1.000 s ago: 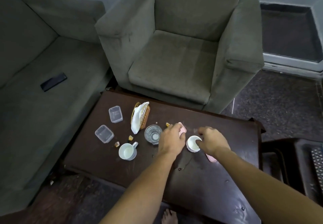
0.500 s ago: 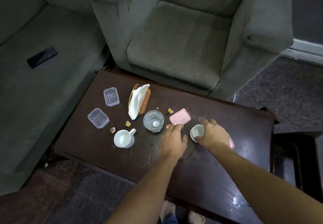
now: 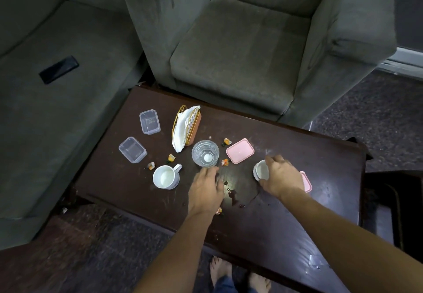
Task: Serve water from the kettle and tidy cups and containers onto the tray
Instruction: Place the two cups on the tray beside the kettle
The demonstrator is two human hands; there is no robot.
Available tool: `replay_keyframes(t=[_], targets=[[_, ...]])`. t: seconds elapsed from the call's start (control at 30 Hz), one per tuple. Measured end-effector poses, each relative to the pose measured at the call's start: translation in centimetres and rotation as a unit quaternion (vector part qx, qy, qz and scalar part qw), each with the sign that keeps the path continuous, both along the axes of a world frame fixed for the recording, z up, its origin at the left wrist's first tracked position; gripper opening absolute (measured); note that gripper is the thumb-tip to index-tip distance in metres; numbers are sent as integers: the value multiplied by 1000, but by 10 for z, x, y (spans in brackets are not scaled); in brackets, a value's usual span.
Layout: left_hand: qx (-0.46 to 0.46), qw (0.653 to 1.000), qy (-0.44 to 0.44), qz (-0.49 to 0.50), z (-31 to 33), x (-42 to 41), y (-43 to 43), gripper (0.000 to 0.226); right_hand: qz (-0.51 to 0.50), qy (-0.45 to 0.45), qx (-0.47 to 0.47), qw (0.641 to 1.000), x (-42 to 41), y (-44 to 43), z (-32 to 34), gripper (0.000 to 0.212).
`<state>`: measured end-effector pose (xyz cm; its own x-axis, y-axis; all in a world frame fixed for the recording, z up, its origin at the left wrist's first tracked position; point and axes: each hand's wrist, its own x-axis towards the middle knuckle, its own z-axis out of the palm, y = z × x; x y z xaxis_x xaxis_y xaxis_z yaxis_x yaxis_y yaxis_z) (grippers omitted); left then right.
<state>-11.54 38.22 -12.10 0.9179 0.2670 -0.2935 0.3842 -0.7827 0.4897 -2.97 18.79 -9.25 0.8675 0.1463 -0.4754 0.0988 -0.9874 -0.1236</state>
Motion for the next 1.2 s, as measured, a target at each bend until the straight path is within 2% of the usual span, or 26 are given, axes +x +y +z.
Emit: replay_keyframes(t=[0.2, 0.37, 0.5, 0.6, 0.77, 0.9, 1.07, 1.2], targets=[[-39, 998, -17, -50, 4, -1, -26, 41, -29, -4, 17, 999, -5, -8, 17, 57], [-121, 981, -43, -147, 28, 22, -82, 71, -29, 3, 30, 999, 2, -46, 60, 58], [-213, 954, -116, -177, 51, 45, -146, 64, -62, -24, 35, 997, 10, -104, 103, 47], [-244, 938, -141, -202, 66, 63, -201, 65, -113, -51, 30, 992, 10, -159, 129, 41], [-258, 907, -164, -289, 91, 85, -301, 71, -133, -74, -2, 988, 7, -261, 170, 54], [-251, 890, -182, -336, 113, 93, -382, 61, -139, -62, -30, 988, 7, -343, 196, 54], [-196, 894, -175, -363, 130, 85, -479, 47, -158, -51, -37, 985, -4, -448, 212, 74], [-162, 897, -163, -378, 122, 81, -549, 36, -169, -48, -40, 984, -12, -516, 192, 84]])
